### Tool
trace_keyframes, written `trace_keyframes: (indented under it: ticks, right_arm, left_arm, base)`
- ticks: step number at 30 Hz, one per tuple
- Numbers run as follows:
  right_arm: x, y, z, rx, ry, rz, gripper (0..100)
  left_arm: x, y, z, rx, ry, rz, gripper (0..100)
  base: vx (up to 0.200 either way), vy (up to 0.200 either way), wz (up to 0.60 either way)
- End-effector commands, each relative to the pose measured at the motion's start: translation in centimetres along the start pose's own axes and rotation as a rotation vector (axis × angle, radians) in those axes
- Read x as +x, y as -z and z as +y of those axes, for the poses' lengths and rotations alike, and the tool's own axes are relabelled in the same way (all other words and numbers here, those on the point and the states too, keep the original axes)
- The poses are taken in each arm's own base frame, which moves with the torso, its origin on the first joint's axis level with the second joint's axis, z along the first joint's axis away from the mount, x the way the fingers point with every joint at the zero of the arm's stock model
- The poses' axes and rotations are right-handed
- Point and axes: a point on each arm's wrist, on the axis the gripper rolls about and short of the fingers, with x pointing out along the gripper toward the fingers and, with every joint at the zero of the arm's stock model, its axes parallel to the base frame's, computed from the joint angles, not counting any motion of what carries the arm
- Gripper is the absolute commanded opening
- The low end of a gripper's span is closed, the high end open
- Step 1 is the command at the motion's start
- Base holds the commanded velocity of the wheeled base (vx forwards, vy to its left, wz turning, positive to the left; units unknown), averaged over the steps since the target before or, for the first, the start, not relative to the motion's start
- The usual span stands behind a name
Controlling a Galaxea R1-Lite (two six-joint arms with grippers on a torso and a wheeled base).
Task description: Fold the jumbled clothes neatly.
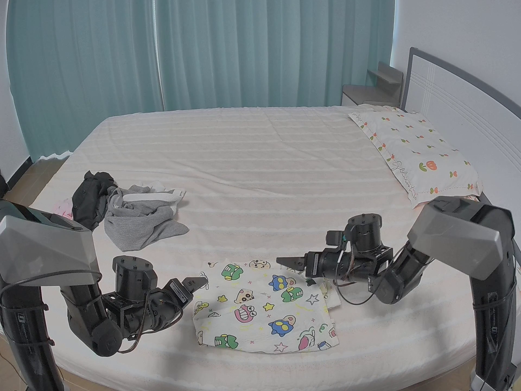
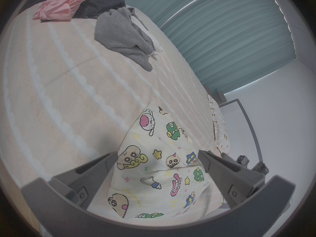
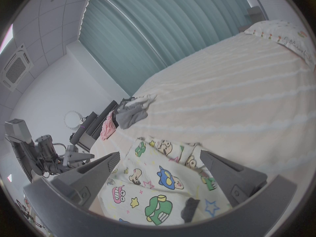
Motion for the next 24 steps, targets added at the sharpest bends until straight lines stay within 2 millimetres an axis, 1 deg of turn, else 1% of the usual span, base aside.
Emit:
trace_keyframes:
  ticks: [1, 8, 11, 19, 24]
  right_arm:
    - [1.8, 2.1, -1.0, 0.035, 0.040, 0.090, 100]
    - [1.7, 1.8, -1.8, 0.049, 0.082, 0.107, 100]
    - [1.4, 1.8, -2.0, 0.044, 0.135, 0.089, 100]
    - [0.7, 1.5, -2.7, 0.035, 0.159, 0.083, 100]
    - [0.8, 1.8, -2.7, 0.038, 0.167, 0.112, 100]
  left_arm:
    - [0.3, 0.1, 0.2, -0.002, -0.007, 0.003, 100]
    - [0.2, 0.1, 0.2, -0.001, -0.010, 0.003, 100]
    - [0.2, 0.1, 0.3, -0.001, -0.012, 0.004, 100]
    - [0.1, 0.1, 0.3, -0.001, -0.013, 0.005, 100]
    - [0.2, 0.2, 0.2, 0.001, -0.010, 0.006, 100]
  base:
    - [0.000, 0.000, 0.00]
    - [0.000, 0.000, 0.00]
    - [0.000, 0.000, 0.00]
    - [0.000, 0.000, 0.00]
    - [0.000, 0.000, 0.00]
